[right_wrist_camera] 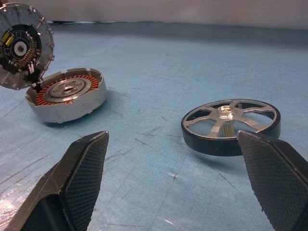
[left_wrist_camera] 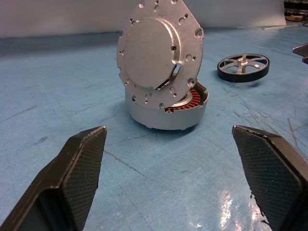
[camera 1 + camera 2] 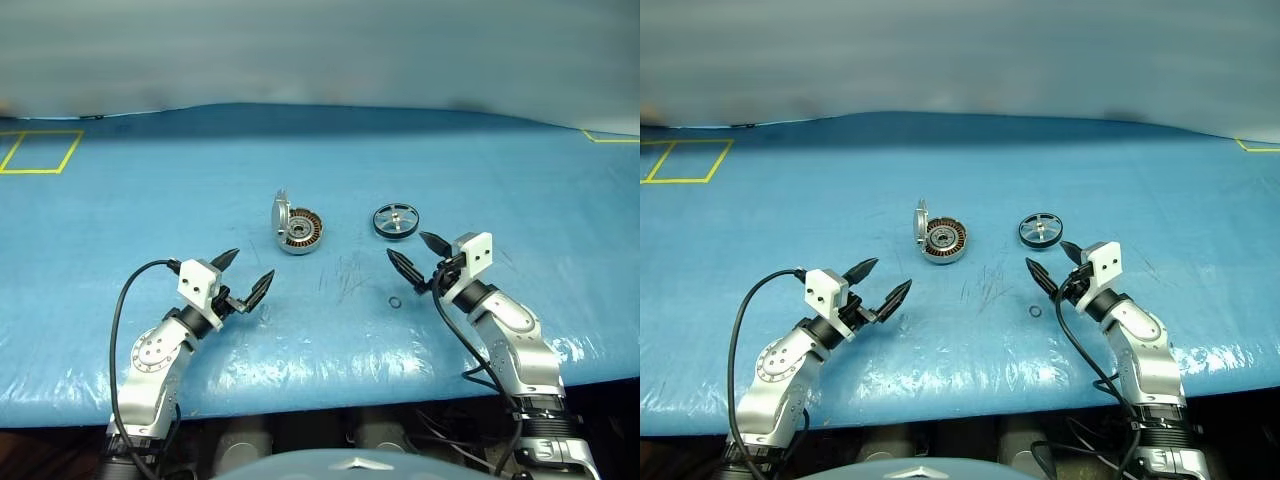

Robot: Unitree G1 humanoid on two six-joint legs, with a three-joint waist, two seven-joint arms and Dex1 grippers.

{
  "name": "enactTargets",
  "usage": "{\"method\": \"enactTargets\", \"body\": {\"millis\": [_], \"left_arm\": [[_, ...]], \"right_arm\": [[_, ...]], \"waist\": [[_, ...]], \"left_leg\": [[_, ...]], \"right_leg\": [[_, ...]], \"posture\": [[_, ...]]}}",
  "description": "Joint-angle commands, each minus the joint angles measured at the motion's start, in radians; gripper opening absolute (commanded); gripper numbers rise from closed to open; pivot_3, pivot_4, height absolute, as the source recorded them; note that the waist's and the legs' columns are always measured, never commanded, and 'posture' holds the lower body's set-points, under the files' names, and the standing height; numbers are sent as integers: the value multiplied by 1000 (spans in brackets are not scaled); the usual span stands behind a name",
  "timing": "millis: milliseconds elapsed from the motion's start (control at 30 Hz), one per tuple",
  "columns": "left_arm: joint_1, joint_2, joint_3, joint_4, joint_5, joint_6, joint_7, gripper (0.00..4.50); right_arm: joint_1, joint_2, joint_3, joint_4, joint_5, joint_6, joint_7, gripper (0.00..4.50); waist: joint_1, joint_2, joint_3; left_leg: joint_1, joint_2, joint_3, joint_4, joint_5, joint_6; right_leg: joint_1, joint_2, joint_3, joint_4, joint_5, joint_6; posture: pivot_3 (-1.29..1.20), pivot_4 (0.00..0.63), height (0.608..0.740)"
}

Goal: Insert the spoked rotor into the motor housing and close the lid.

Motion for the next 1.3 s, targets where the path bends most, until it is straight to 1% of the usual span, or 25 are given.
{"method": "enactTargets", "body": {"millis": [33, 1000, 1167, 1300], "left_arm": [[-1, -2, 17, -27, -7, -14, 1, 4448], [-22, -12, 16, -3, 2, -36, 11, 4448], [-21, -10, 15, -4, 8, -33, 16, 4448], [-20, -12, 11, -3, 10, -31, 20, 4448]], "right_arm": [[-8, -8, -15, -39, 4, -14, 4, 4500], [-10, -10, 5, -29, -38, -14, 6, 4500], [-20, -86, 67, -63, -104, 24, 46, 4500], [-108, -230, 210, -92, -267, 85, 123, 4500]], "waist": [[0, 0, 0], [0, 0, 0], [0, 0, 0], [-5, 1, 0]], "left_leg": [[0, 0, 0, 0, 0, 0], [2, 0, -1, 7, 0, 0], [4, 0, -2, 7, 0, 0], [5, 0, -1, 9, 0, 0]], "right_leg": [[0, 0, 0, 0, 0, 0], [5, 1, 0, 2, 1, 1], [7, 1, 0, 2, 1, 1], [8, 1, 0, 2, 1, 1]], "posture": [[0, 150, 740], [0, 150, 740], [0, 150, 740], [0, 150, 740]]}}
